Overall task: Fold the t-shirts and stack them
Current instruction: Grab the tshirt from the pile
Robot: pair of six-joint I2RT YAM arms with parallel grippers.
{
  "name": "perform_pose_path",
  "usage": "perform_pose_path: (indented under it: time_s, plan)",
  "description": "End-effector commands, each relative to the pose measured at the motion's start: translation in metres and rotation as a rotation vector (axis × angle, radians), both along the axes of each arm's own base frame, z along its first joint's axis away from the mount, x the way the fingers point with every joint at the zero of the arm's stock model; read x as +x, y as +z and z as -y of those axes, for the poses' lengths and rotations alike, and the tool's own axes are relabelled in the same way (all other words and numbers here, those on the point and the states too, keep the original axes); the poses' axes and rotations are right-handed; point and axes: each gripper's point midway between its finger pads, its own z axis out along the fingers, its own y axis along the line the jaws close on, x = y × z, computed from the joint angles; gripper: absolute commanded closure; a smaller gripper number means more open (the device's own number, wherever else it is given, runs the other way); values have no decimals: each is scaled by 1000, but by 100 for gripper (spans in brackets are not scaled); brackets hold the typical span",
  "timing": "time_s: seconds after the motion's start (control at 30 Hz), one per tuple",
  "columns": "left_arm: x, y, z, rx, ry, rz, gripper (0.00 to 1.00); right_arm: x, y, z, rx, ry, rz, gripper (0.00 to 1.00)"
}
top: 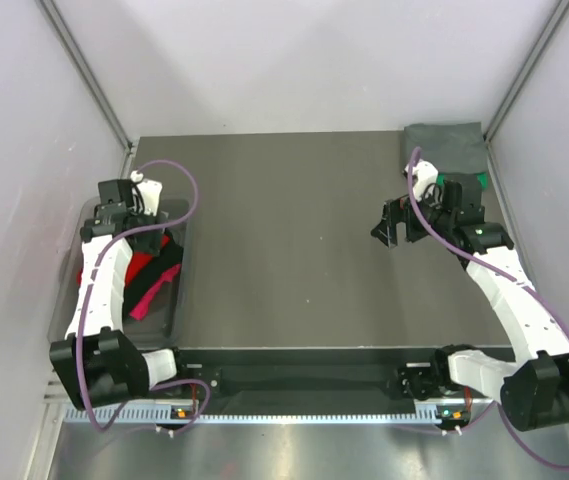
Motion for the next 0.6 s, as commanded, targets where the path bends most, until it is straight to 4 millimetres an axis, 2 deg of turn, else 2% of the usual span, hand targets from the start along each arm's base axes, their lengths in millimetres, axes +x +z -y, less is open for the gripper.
perform_pose_path:
  time_s: [0.0,0.17,0.3,0.37,0.43,0.53,0.57]
  plan:
    - [18,4,5,-17,-63,50,30,2,11,-5,2,31,65,0]
    - [26,-6,12,-68,-83,10,32,-1,7,-4,-13,39,64,0]
    - [37,-16,14,-94,-99,-19,38,-3,2,-5,-12,53,65,0]
    - [42,-24,15,-115,-100,-44,44,-4,2,-5,-12,59,67,0]
    - [47,-22,16,-130,-93,-47,48,-5,1,-5,-11,62,65,0]
    - [53,-27,17,-148,-90,-65,62,-6,0,-6,-11,68,66,0]
    - [53,-28,18,-151,-91,-71,71,-7,-1,-6,-11,70,66,0]
